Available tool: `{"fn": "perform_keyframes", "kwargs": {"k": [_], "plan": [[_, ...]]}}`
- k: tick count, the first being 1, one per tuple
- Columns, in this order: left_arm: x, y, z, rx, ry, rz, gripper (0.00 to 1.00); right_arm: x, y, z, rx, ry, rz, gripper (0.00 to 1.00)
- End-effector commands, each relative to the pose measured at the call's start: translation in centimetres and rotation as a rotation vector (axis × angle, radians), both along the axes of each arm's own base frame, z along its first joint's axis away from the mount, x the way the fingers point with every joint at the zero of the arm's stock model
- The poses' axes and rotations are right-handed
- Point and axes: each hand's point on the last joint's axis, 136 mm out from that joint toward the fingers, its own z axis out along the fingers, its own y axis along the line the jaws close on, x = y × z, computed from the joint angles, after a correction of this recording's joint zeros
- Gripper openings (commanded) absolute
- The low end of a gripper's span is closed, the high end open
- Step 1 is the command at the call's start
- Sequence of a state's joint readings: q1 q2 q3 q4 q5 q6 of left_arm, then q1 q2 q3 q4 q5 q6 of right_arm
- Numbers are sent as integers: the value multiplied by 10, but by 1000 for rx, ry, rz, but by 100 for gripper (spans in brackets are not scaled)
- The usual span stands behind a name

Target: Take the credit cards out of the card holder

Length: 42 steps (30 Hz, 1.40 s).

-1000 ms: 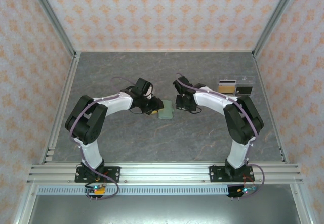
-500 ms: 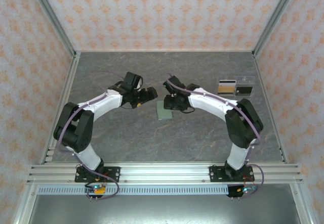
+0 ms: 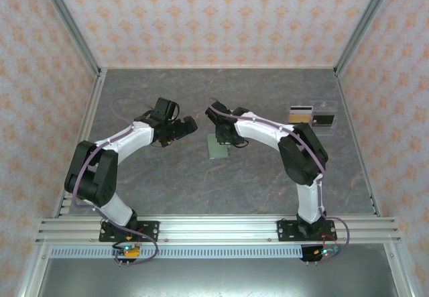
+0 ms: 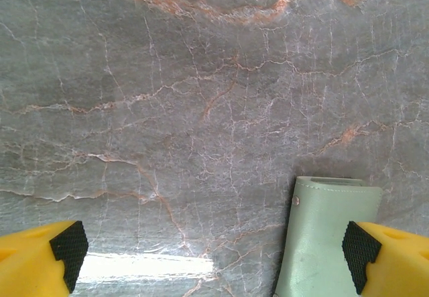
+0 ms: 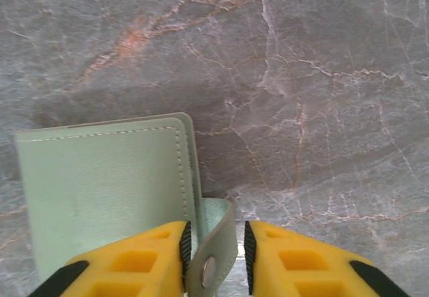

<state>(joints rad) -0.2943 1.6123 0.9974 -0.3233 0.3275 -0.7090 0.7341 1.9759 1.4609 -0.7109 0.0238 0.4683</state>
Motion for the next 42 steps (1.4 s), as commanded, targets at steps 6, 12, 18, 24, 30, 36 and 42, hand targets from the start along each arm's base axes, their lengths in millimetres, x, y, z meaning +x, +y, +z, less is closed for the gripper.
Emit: {"fn": "perform_keyframes", "kwargs": {"k": [6,12,18,24,30,36,42], "plan": [[1,12,5,51,-19,51,100,-1,-12,10,-48,-22,1,5],[0,28,15,94,-43,99,100,-2,6,62,112,-109,75,2],[-6,40,24,92,-60,128,100,-16,50,99,375,-97,205,2],[-14,50,32,118,-86,144,100,-13,67,94,438,-69,220,2],[-12,26,22,28,-65,47,93,-3,46,74,367,-51,137,1],[-4,-12,14,-79,-61,-66,76,8,4,65,323,-62,59,1],[2,-63,6,-125,-51,-190,55,14,-33,44,231,-43,20,1]]}}
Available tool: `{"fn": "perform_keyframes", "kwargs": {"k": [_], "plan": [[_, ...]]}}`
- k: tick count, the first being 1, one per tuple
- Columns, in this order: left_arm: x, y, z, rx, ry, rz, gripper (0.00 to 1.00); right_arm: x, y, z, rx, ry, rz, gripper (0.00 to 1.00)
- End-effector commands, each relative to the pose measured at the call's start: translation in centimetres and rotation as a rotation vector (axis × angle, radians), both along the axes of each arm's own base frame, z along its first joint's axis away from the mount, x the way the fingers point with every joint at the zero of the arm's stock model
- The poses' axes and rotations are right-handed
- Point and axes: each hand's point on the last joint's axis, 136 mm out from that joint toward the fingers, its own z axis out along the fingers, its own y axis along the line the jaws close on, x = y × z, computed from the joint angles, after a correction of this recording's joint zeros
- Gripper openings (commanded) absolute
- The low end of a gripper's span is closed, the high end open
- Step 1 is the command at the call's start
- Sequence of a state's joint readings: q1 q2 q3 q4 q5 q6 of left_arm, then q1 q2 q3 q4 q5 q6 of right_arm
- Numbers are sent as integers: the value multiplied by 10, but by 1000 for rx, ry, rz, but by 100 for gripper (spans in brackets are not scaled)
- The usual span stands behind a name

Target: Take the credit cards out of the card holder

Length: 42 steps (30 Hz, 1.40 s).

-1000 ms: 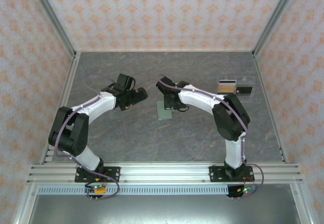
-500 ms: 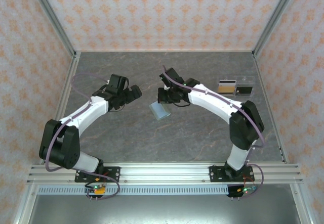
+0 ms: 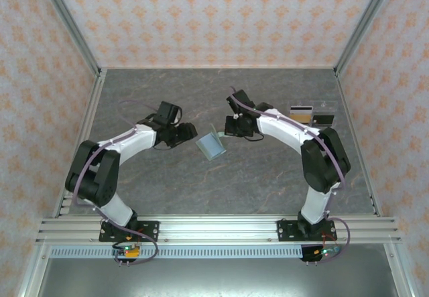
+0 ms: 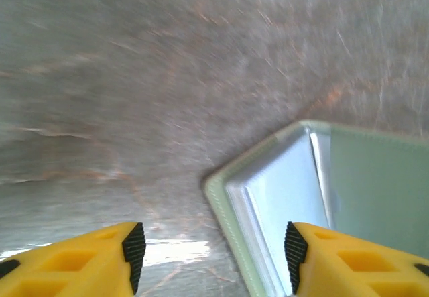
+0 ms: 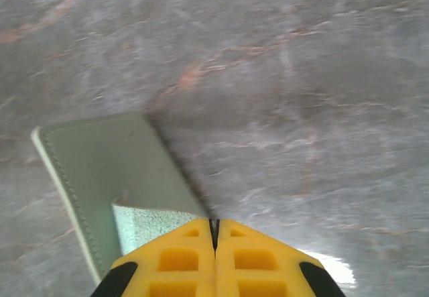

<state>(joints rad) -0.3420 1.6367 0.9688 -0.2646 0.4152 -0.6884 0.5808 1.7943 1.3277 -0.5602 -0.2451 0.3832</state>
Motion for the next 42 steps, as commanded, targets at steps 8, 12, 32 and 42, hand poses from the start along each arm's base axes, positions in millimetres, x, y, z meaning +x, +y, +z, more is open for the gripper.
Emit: {"fn": "perform_keyframes", "kwargs": {"k": [8,12,32,42], "plan": [[20,-61,-3,-107,-10,-82,44,0,-49,-28,-151,31,-67,1],[19,-64,-11,-117,21,-73,44,-1,-50,-38,-162,53,-69,0],[19,-86,-20,-187,64,-138,44,-4,-45,-54,-145,94,-65,0],[20,-96,-14,-230,59,-173,43,-6,-40,-62,-130,120,-62,0]]}}
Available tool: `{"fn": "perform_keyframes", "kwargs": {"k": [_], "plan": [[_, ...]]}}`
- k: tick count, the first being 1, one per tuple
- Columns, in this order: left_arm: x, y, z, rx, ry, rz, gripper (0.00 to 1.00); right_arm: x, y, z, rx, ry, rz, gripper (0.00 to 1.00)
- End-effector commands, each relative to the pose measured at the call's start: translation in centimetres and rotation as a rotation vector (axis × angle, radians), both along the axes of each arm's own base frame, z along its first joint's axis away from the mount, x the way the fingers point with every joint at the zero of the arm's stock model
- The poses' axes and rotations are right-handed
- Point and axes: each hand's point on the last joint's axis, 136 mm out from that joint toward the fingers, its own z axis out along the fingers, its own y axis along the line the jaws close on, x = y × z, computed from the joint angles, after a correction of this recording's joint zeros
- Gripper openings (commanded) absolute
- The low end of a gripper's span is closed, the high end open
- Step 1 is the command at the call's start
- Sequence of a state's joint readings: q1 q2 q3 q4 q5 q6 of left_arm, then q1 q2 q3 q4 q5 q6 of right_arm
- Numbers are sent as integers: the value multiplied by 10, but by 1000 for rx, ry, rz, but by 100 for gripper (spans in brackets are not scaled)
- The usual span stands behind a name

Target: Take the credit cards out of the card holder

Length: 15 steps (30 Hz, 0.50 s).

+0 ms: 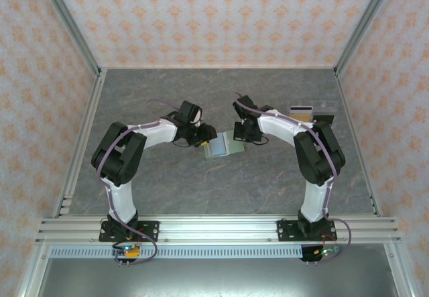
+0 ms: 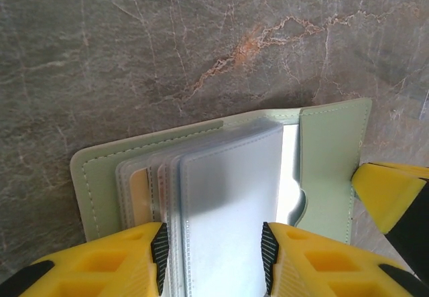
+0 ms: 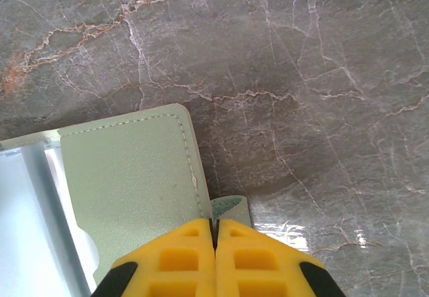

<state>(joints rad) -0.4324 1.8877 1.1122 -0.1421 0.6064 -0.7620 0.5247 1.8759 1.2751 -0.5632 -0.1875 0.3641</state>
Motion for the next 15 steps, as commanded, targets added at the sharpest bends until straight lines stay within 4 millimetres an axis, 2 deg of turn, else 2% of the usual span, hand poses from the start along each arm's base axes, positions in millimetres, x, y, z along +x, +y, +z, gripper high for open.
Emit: {"fn": "perform_keyframes", "kwargs": {"k": [1,7,15], "plan": [[4,-16,11,-55,-22,-40,43,-7,-1,-12,-5,38,-3,0],[5,-25,19,-91,-33,-67,43,-7,1,-14,5,46,-2,0],[6,-35,29,-143,-50,-91,37,-7,1,-16,7,49,-4,0]]}}
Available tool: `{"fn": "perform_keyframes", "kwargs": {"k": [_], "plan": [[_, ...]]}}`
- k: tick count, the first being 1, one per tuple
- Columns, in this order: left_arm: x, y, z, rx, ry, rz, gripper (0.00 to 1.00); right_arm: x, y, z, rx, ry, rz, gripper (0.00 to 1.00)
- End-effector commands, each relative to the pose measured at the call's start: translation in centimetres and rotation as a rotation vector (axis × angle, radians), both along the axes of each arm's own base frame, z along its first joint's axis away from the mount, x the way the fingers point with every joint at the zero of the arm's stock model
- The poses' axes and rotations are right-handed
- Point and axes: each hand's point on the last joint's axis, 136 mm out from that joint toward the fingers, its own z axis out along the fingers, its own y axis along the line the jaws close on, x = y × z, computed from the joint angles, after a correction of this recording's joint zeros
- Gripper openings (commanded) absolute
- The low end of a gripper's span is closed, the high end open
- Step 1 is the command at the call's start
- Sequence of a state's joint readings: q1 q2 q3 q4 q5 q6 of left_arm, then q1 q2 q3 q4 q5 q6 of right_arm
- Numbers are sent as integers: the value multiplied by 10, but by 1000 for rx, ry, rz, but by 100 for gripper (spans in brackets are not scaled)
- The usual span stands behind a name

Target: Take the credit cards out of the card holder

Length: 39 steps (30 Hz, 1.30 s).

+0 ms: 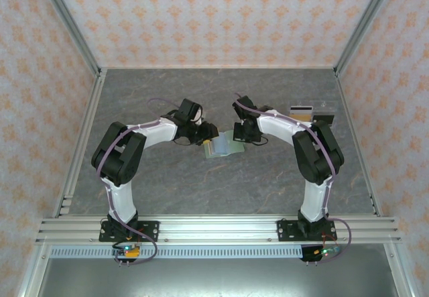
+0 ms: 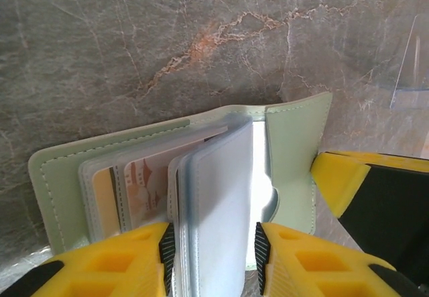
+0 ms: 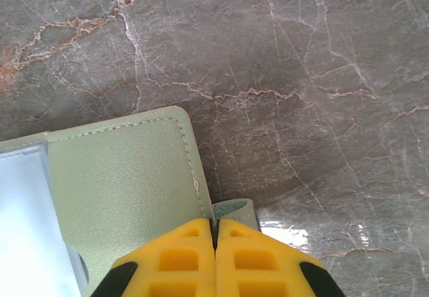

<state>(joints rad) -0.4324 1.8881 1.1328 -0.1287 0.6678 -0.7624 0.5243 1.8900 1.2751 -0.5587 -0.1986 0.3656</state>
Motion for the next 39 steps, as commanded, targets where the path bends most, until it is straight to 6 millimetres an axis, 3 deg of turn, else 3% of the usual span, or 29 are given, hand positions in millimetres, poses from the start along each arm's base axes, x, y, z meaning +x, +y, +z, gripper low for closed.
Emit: {"fn": "perform_keyframes", "kwargs": {"k": [1,6,17,20,25,28,34,39], "plan": [[3,-25,17,-88,-40,-60,36,-6,0,-11,1,36,-6,0],[2,-31,22,-112,-51,-80,30,-7,-1,-12,2,36,-7,0],[1,-38,27,-136,-65,-98,30,-6,-2,-4,5,15,-16,0],[3,-39,29,-140,-69,-96,30,-3,-7,10,2,-33,-33,8],[4,-40,31,-149,-72,-97,31,0,-17,40,1,-133,-71,33],[4,-41,32,-152,-76,-95,34,1,-20,53,11,-177,-84,42],[3,-52,26,-181,-62,-117,46,0,-14,63,64,-201,-81,46],[6,-53,28,-181,-69,-107,49,-1,-18,66,67,-217,-98,46]]}}
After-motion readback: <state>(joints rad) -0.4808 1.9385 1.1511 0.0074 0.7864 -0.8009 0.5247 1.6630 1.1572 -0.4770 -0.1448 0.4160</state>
